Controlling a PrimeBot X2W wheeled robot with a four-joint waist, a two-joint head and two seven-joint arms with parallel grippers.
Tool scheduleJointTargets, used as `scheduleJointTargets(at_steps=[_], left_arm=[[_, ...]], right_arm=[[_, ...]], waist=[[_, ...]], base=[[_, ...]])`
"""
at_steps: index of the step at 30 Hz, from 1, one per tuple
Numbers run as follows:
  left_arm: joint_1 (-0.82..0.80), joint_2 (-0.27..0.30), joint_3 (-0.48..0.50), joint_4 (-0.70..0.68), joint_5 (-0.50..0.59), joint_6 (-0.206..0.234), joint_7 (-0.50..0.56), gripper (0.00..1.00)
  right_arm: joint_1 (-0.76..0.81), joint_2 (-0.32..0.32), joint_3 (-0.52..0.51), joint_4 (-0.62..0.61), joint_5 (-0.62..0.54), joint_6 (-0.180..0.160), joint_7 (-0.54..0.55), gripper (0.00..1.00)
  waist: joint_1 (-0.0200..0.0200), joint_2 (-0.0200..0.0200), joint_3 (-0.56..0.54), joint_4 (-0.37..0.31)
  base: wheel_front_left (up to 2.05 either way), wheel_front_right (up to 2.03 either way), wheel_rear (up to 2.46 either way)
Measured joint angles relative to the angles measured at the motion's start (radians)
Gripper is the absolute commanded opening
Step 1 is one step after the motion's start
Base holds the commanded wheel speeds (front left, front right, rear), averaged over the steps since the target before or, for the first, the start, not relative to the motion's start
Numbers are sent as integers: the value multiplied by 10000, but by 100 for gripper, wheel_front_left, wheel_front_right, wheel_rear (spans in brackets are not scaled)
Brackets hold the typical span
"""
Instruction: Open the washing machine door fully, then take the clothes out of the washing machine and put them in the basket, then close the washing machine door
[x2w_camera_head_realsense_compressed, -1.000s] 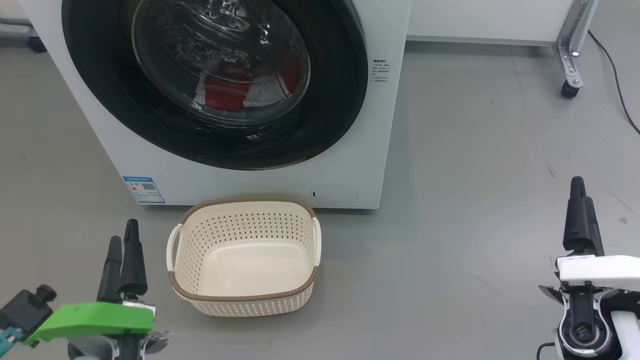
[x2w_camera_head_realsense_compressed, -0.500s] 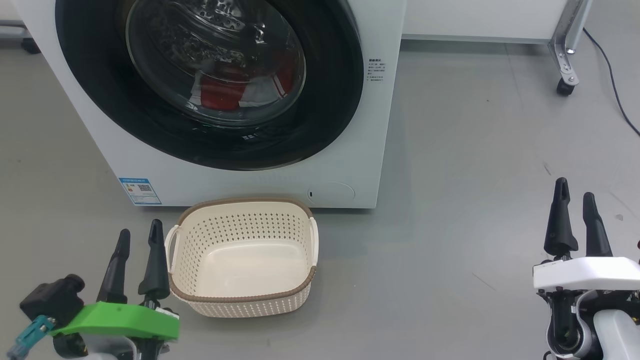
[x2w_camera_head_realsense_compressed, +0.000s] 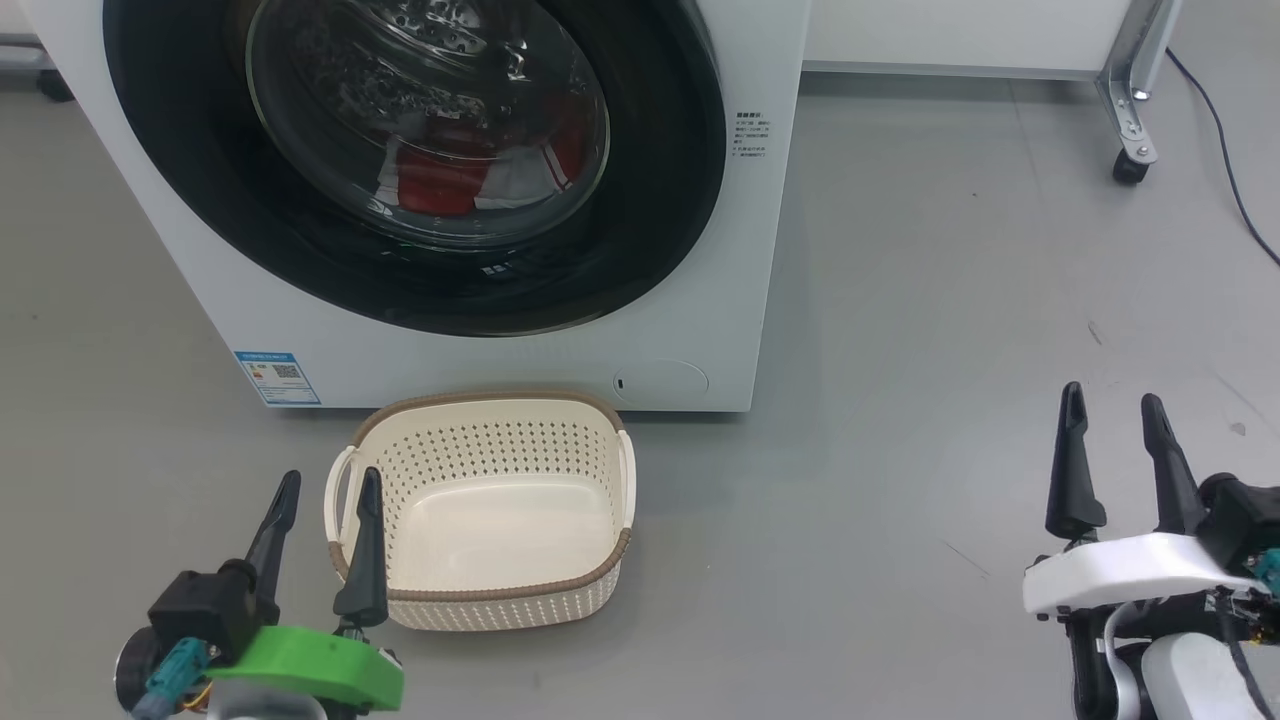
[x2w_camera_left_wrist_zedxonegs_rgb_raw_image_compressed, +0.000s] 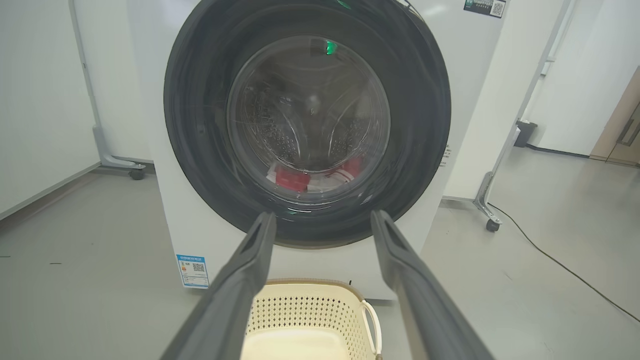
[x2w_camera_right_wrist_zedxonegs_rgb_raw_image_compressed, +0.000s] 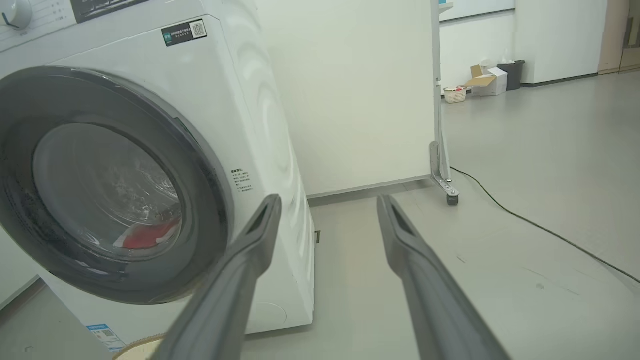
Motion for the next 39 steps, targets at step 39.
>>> scheduleJointTargets(at_steps=[39], left_arm=[[-28, -257, -320, 1166, 1220, 397, -205, 100]], right_arm=[[38, 140, 537, 1014, -1651, -267, 1198, 100]], waist=[[0, 0, 24, -17]], base=[[0, 0, 0]])
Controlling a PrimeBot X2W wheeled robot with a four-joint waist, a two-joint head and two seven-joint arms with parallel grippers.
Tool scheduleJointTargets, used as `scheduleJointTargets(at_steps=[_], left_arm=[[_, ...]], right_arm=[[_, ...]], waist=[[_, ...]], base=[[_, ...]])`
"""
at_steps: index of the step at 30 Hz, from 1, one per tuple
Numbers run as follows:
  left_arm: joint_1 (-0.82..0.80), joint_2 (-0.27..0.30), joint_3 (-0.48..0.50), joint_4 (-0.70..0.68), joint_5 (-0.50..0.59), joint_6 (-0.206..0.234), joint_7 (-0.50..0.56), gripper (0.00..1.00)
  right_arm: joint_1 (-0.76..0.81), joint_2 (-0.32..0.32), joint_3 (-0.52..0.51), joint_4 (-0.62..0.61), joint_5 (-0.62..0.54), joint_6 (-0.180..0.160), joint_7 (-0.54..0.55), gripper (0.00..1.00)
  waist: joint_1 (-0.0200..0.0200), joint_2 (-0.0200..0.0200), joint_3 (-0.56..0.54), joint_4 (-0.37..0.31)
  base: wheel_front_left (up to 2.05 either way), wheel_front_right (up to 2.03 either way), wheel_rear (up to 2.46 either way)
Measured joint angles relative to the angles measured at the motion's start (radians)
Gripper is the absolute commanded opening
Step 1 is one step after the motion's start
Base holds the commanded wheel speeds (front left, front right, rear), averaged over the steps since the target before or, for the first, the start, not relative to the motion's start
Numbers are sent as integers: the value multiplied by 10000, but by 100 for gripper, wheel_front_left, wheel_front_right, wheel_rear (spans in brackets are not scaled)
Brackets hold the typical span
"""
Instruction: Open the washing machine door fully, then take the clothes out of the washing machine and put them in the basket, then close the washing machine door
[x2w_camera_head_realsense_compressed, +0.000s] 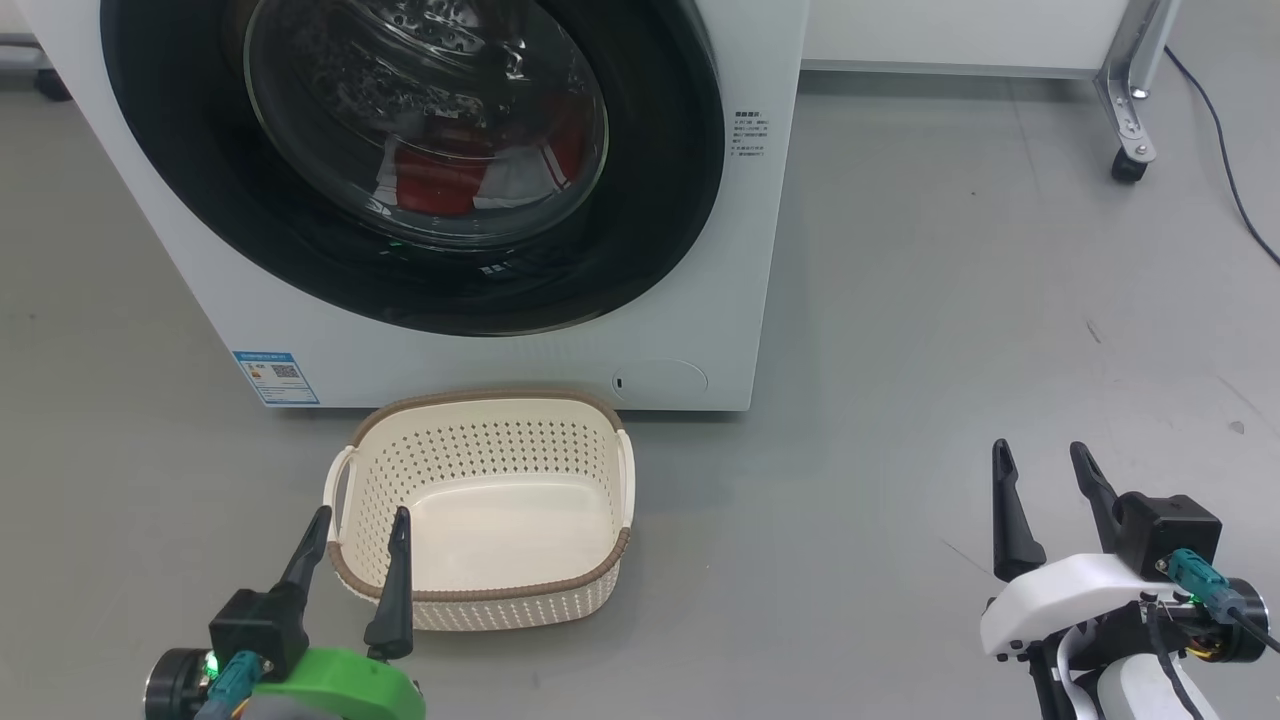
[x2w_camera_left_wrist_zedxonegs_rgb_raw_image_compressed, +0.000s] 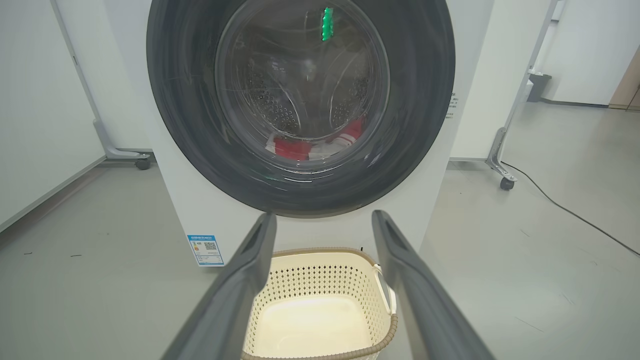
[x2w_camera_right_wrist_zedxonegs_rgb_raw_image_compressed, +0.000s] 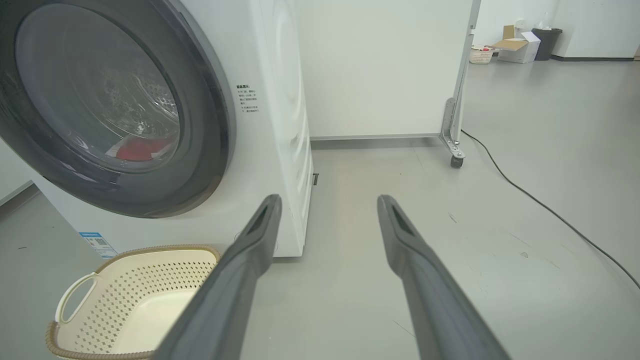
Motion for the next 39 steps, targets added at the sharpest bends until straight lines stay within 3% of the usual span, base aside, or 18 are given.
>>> scheduleJointTargets(at_steps=[39], left_arm=[[-13, -169, 79, 297, 107, -96, 0, 100]], right_arm=[[-30, 79, 73, 153, -48, 4, 100, 100]], waist=[[0, 0, -34, 60]], base=[[0, 0, 0]])
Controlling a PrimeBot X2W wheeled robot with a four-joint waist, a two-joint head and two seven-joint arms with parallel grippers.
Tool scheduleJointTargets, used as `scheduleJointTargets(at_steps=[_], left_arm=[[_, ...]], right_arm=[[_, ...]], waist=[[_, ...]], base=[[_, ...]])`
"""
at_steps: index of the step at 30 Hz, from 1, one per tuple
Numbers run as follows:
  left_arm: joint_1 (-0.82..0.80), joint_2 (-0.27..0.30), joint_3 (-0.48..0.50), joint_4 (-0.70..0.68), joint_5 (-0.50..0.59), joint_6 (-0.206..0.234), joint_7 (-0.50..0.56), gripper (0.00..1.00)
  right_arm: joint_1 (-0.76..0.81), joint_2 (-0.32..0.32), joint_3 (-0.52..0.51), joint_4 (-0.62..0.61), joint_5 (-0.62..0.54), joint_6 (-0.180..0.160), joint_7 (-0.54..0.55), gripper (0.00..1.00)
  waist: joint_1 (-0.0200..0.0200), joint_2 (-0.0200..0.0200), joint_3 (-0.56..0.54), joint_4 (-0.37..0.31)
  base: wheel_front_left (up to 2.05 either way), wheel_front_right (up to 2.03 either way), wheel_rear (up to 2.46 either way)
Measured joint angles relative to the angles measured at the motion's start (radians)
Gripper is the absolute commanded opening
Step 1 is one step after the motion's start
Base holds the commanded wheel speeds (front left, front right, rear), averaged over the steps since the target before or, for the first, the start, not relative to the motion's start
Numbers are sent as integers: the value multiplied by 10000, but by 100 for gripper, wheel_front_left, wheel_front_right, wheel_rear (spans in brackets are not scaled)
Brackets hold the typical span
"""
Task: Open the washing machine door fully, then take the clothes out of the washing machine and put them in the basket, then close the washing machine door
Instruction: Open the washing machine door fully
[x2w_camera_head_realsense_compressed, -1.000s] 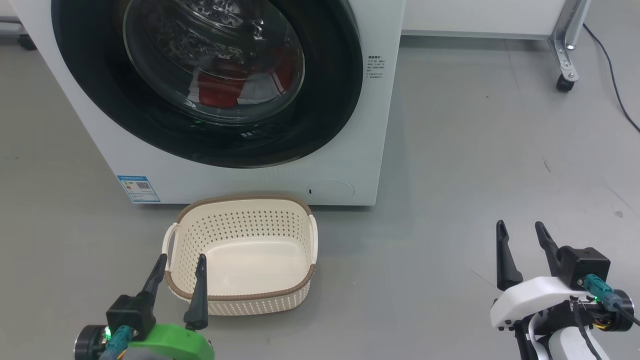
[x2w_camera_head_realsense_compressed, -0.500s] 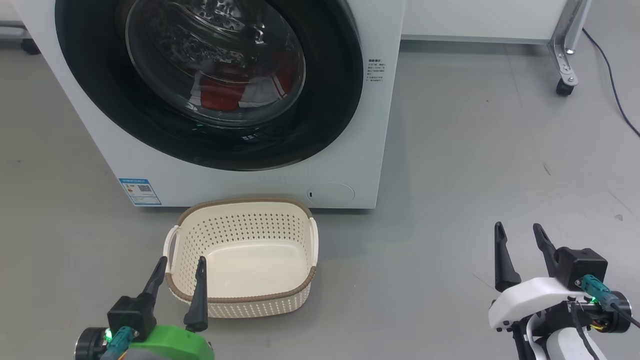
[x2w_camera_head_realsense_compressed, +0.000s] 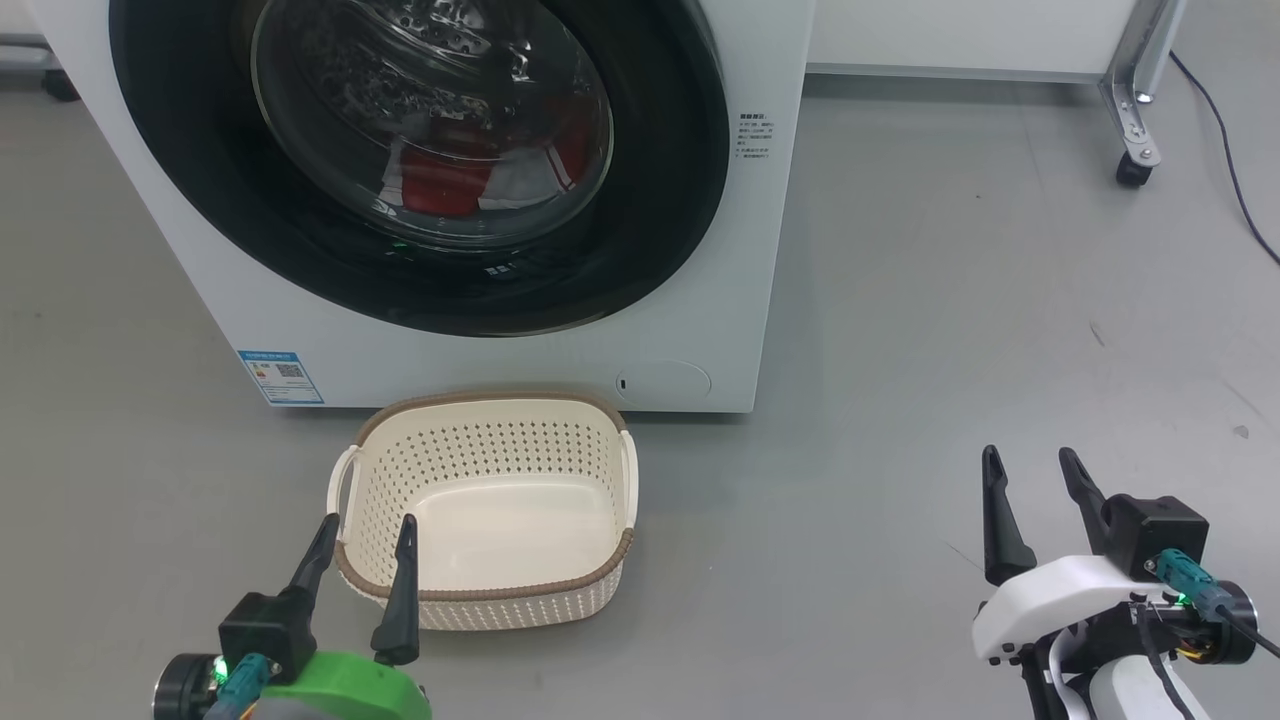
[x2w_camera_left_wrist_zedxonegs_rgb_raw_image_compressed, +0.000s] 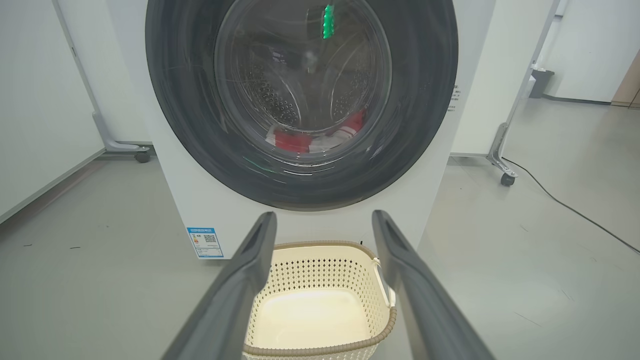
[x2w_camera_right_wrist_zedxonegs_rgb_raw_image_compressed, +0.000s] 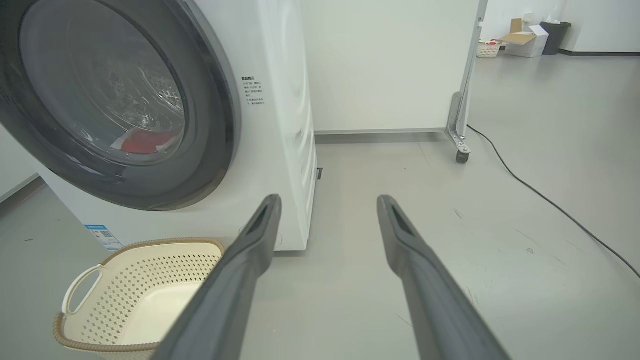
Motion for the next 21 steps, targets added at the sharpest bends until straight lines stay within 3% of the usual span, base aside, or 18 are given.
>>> scheduleJointTargets(at_steps=[4, 5, 6, 7, 15, 21], left_arm=[[-11, -4, -10, -17, 17, -4, 0, 100], [-16, -6, -19, -27, 29, -10, 0, 100], [-25, -8, -29, -42, 33, -13, 0, 100], [-44, -12, -38, -61, 56, -15, 0, 100], [-340, -12, -48, -313, 84, -98, 0, 100], [-882, -38, -130, -600, 236, -263, 0, 100]], right_arm=[[-2, -12, -10, -100, 0, 0, 0, 100], [-2, -10, -21, -140, 0, -2, 0, 56], [-7, -12, -38, -196, 0, -2, 0, 24], [-18, -6, -73, -259, 6, 0, -6, 0], [-537, -167, -274, -686, -4, 17, -121, 0], [-1312, 263, -1093, -1060, 1329, 198, -280, 0]], waist=[[0, 0, 96, 27], [0, 0, 137, 39], [0, 0, 183, 54], [0, 0, 237, 71], [0, 0, 815, 249], [0, 0, 1463, 489]], base=[[0, 0, 0], [0, 0, 0], [0, 0, 0], [0, 0, 0], [0, 0, 0], [0, 0, 0]])
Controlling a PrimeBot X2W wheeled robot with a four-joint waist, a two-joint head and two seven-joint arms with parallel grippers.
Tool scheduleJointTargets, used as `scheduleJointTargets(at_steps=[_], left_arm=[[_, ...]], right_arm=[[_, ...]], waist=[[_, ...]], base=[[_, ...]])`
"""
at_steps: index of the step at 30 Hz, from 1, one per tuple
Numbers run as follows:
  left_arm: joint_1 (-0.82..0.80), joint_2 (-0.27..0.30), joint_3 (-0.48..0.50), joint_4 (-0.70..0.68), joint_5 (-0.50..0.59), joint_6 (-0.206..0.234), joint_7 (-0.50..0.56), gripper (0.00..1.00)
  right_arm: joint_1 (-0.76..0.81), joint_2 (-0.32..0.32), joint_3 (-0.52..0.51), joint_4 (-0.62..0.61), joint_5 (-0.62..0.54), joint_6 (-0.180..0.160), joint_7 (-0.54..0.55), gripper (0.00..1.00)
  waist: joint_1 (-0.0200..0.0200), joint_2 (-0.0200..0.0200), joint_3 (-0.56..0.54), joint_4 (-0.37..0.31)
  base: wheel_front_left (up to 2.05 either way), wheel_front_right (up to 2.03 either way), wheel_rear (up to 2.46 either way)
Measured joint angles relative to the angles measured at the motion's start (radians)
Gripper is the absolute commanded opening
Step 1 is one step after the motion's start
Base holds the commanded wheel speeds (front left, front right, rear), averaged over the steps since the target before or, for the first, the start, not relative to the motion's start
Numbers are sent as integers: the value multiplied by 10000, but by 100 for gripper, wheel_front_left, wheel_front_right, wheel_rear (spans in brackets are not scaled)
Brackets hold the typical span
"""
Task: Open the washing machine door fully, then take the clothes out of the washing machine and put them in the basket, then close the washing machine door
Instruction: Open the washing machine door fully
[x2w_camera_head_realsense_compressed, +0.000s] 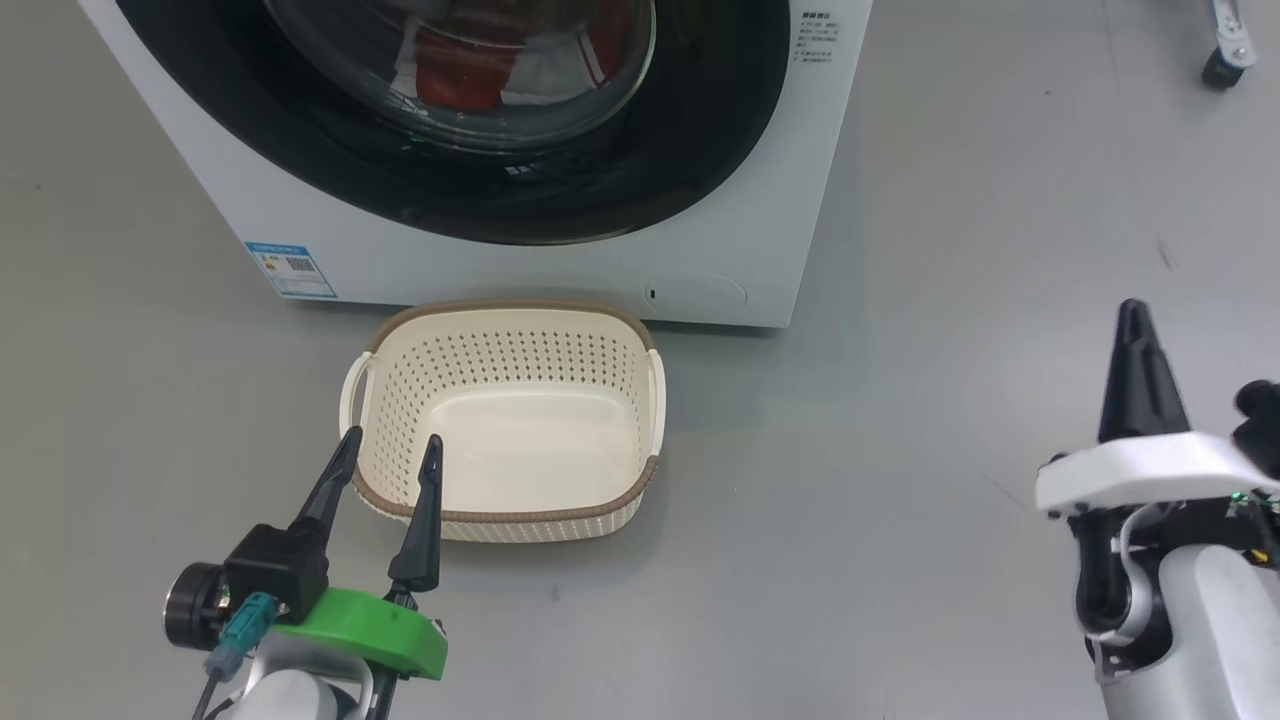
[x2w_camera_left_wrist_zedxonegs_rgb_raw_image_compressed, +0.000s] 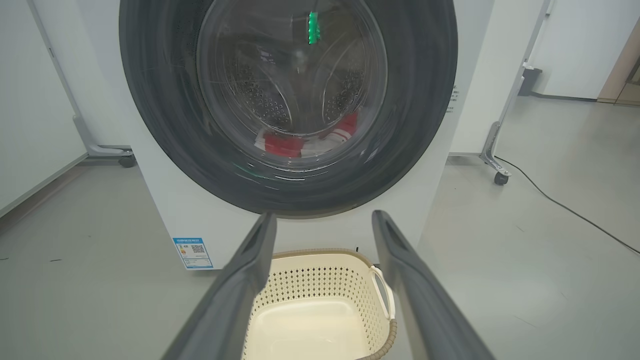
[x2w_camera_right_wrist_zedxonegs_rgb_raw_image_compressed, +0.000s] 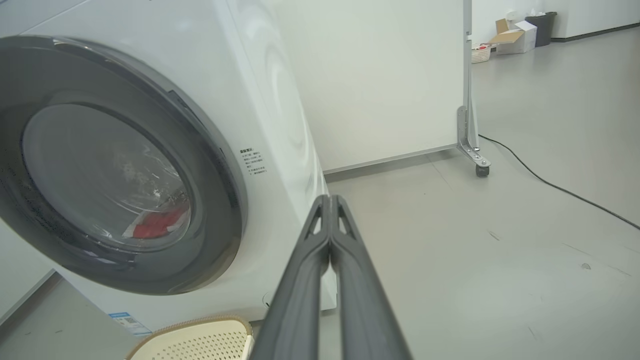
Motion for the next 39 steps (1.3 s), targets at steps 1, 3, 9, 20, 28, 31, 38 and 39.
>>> scheduleJointTargets(at_steps=[1, 3, 9, 20, 28, 31, 38, 39], left_arm=[[-41, -8, -31, -4, 44, -27, -2, 100], [-51, -15, -88, -4, 98, -90, -2, 100], [-303, -25, -247, -27, 123, -196, 0, 100], [-941, -92, -245, -261, 123, -355, -2, 100], [-1564, -278, -178, -378, 15, -439, -2, 100], [-1698, -295, -213, -374, 15, -456, -2, 100], [-2030, -347, -278, -359, 4, -541, -2, 100], [-2083, -355, -280, -353, 0, -541, -2, 100]], right_arm=[[-145, 73, -169, -54, 339, 15, 0, 0], [-440, 169, -476, -134, 920, 86, 2, 0], [-1502, 466, -1592, -359, 3227, 155, 201, 0], [-3887, 428, -2464, -366, 5335, -33, 1198, 0], [-5580, 303, -2711, -54, 5754, -205, 1973, 0], [-6261, 178, -2702, 111, 5754, -215, 2230, 0], [-7568, -105, -2608, 755, 5843, -288, 2938, 0], [-7708, -176, -2548, 849, 5843, -288, 3060, 0]], waist=[[0, 0, 96, 46], [0, 0, 285, 140], [0, 0, 873, 432], [0, 0, 2020, 923], [1, 0, 2848, 1257], [1, 0, 3135, 1394], [1, 0, 3730, 1720], [1, 0, 3806, 1769]], base=[[0, 0, 0], [0, 0, 0], [0, 0, 0], [0, 0, 0], [0, 0, 0], [0, 0, 0], [0, 0, 0], [0, 0, 0]])
